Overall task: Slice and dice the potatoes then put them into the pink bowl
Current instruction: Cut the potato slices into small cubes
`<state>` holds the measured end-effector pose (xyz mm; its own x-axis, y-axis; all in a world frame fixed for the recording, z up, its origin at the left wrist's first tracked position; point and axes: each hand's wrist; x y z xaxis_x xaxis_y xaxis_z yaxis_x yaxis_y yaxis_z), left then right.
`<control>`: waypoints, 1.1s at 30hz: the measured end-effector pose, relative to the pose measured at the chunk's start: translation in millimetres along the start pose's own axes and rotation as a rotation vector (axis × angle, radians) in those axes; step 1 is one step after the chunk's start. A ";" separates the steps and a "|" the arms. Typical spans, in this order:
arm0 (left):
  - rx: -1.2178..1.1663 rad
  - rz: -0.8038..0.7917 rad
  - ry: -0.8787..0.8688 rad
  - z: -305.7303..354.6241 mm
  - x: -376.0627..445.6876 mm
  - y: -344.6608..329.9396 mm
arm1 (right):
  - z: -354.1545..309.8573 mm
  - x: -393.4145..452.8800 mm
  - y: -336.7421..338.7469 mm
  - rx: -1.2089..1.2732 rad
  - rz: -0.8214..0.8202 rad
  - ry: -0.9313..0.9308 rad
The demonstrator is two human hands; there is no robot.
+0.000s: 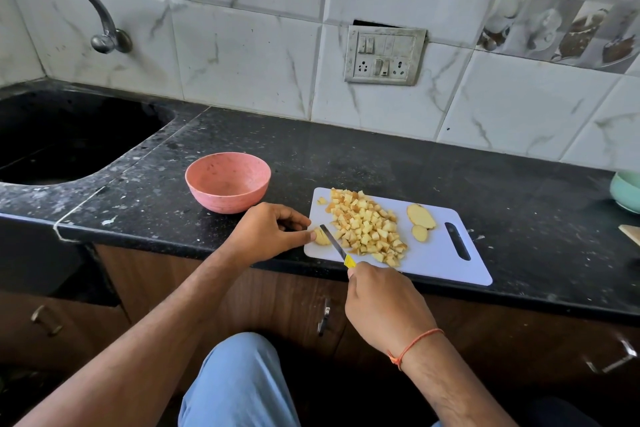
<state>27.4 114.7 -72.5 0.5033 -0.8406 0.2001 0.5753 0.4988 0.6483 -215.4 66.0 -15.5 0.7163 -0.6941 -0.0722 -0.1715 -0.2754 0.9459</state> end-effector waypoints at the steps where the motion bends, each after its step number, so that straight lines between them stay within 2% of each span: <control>1: 0.001 0.007 -0.013 -0.3 -1.6 -0.3 | -2.0 0.9 -0.3 0.006 0.000 0.002; 6: 0.008 0.141 -0.292 -4.2 -18.2 -8.0 | -8.4 5.5 -4.1 -0.008 0.015 0.013; 11: 0.265 0.164 -0.606 -19.3 -27.8 -11.8 | -11.4 9.4 -10.0 -0.022 0.026 0.011; 16: 0.373 0.105 -0.639 -23.4 -27.0 -13.6 | -11.1 8.7 -19.1 -0.071 0.036 0.013; 33: 0.481 0.116 -0.657 -21.7 -28.6 -14.9 | -27.4 17.1 -16.7 -0.207 -0.004 -0.001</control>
<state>18.4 135.9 -103.8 -0.0238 -0.8159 0.5777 0.1281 0.5706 0.8112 -181.7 76.9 -23.9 0.7162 -0.6937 -0.0766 -0.0259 -0.1360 0.9904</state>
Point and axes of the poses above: each hand's wrist, its own x-axis towards the middle knuckle, its own y-axis out of the back of the hand, z = x × y, and after that the axes turned 5 degrees about x, right-handed
